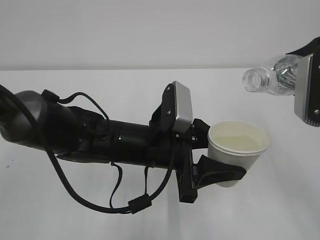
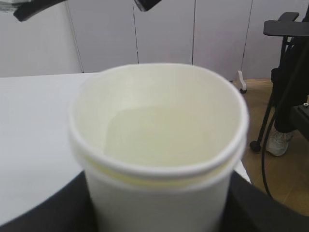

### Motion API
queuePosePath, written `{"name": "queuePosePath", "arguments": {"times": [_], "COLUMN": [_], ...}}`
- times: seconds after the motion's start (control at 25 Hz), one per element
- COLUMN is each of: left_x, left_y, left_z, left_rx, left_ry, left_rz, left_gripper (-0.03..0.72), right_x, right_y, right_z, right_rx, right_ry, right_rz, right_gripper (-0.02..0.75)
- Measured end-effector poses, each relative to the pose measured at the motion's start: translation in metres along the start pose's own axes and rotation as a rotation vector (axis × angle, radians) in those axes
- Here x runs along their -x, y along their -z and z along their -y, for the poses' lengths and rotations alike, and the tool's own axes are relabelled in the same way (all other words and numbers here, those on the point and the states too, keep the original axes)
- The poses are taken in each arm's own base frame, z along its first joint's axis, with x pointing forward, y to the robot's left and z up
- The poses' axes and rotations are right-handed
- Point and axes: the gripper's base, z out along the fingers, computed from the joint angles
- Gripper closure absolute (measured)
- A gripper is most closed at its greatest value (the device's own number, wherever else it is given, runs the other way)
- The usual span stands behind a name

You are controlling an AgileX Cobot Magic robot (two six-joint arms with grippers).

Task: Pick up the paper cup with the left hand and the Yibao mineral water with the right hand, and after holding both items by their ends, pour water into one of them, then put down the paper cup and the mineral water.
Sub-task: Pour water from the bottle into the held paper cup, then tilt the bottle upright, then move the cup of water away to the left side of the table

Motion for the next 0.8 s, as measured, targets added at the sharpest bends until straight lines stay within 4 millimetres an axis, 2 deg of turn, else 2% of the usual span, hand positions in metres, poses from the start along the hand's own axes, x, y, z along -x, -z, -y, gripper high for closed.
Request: {"name": "queuePosePath", "arguments": {"times": [0.6,0.8], "left_x": [0.0048,0.005], "left_y": [0.0001,0.0046], "left_z": [0.0013,-0.0036], "left_rx": [-0.015,-0.002], "left_ry": [0.019,0.052], "left_rz": [0.053,0.066], "left_gripper": [0.27,0.27], "right_x": [0.0,0.0], "right_y": [0.0,0.0], "right_z": [0.0,0.0], "right_rx": [0.0,0.0], "right_ry": [-0.156,-0.231], "right_rz": [0.0,0.0], "right_gripper": [0.304,0.304]}}
